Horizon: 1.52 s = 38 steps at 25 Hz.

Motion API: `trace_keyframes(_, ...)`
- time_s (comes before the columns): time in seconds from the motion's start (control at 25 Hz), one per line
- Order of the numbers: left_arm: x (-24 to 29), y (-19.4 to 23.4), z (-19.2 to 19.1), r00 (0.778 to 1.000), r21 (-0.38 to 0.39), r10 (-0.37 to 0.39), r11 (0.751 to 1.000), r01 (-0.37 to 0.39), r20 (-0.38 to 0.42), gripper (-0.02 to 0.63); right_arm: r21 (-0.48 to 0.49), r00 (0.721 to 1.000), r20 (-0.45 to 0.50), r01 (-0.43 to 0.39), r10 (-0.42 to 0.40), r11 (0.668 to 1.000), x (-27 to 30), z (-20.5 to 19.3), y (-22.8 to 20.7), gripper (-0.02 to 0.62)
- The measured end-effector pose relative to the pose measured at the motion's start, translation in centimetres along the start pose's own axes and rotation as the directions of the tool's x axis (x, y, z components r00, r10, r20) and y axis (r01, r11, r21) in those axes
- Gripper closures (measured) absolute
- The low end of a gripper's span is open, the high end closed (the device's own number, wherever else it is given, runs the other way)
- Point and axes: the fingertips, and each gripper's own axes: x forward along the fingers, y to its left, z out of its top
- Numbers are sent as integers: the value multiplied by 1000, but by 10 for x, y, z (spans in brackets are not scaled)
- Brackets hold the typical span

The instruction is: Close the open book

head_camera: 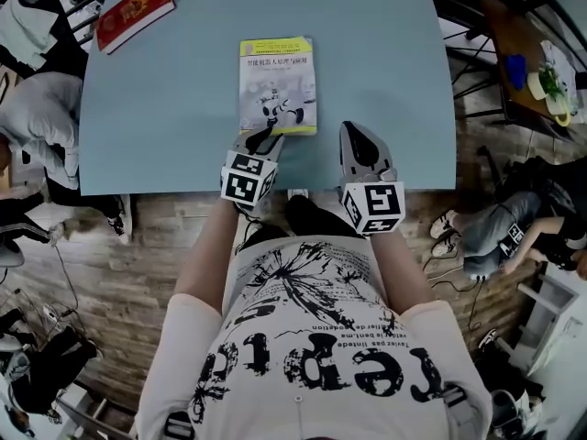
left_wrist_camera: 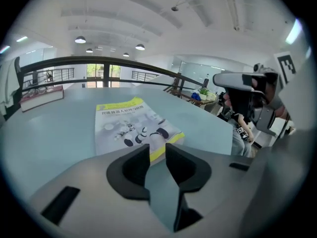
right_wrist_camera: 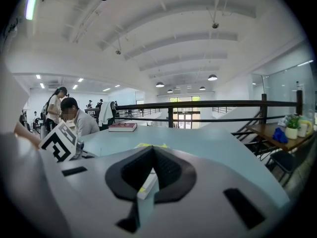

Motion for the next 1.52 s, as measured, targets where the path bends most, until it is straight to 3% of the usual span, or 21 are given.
trace_keyframes(0.12,-25,6,24,995,13,33,999,-34,98,557,8,1000,20,8,-9,1000,1,11,5,588)
trace_keyframes(0.24,-55,5,50,980,29,30,999,-36,195,574,0,999,48,-5,5,1000,-3,25,16,588)
trace_keyframes(0.4,-101,0,83,953,113,9,993,-45,302,574,-28,996,91,-21,23,999,-10,46,36,588)
trace_keyframes(0.68,-187,1,137,865,153,24,982,-115,501,575,-95,983,171,-47,62,994,-31,80,69,588)
trace_keyframes(1.0,-263,3,159,791,149,35,976,-159,611,578,-115,969,247,7,22,993,-55,108,84,588)
trace_keyframes(1.36,-280,-7,151,783,159,19,976,-149,621,578,-133,963,269,16,20,991,-69,111,101,589)
trace_keyframes(1.52,-281,-8,144,792,160,21,976,-150,610,578,-130,963,269,24,12,991,-75,111,103,589)
